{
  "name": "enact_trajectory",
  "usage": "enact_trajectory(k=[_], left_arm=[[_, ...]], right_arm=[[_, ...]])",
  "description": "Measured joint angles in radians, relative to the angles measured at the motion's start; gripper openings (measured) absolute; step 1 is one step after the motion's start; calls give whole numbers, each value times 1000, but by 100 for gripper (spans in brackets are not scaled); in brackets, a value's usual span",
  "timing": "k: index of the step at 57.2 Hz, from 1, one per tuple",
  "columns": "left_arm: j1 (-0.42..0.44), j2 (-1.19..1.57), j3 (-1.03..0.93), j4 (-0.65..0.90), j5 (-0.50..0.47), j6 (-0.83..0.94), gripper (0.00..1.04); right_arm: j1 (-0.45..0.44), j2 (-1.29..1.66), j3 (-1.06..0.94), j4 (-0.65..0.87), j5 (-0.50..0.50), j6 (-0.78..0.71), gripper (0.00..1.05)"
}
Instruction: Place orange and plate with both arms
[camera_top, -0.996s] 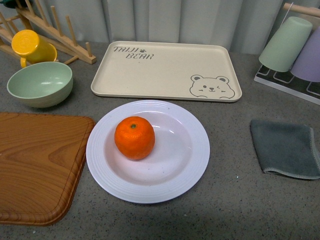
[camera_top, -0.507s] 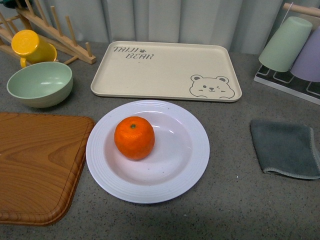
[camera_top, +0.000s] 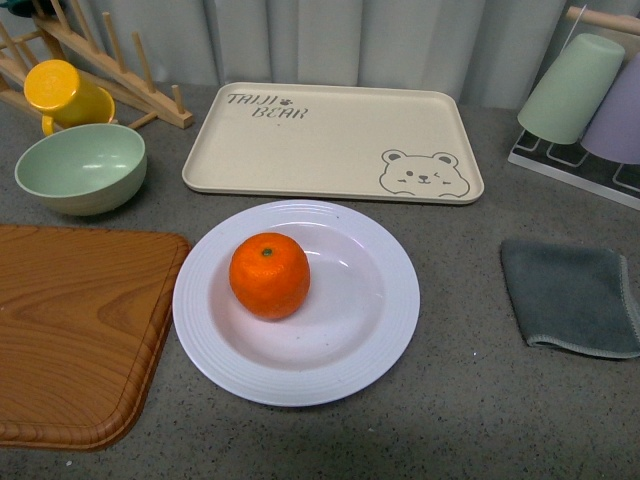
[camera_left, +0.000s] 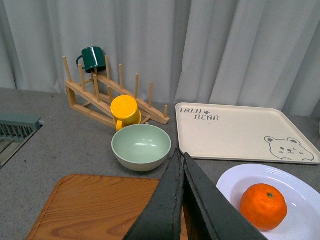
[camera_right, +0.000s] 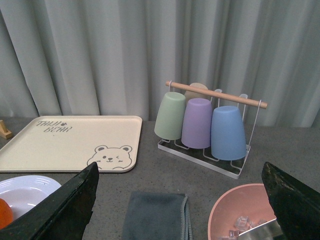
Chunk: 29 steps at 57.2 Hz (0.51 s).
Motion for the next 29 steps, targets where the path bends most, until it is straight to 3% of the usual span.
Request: enact_trajectory(k=[5,7,11,13,16,21,29], left_arm=[[0,0,0,-2,0,-1,4],[0,0,0,-2,0,0,9],[0,-1,0,-3,0,0,22],[0,-2,0,-3,-1,0,29],[0,-2,0,-3,1,0,38],[0,-2,0,-3,0,0,55],[0,-2,0,-3,0,0,80]], right_arm=[[0,0,0,0,0,0,95],[0,0,0,0,0,0,95],[-11,6,2,-8,-42,-16,95],[-37,36,6,-11,-153,-81,95],[-36,110,13,26,-221,-152,95],[21,313,37,171,-200,-215,95],[74,702,125,386,-177,-179,95]])
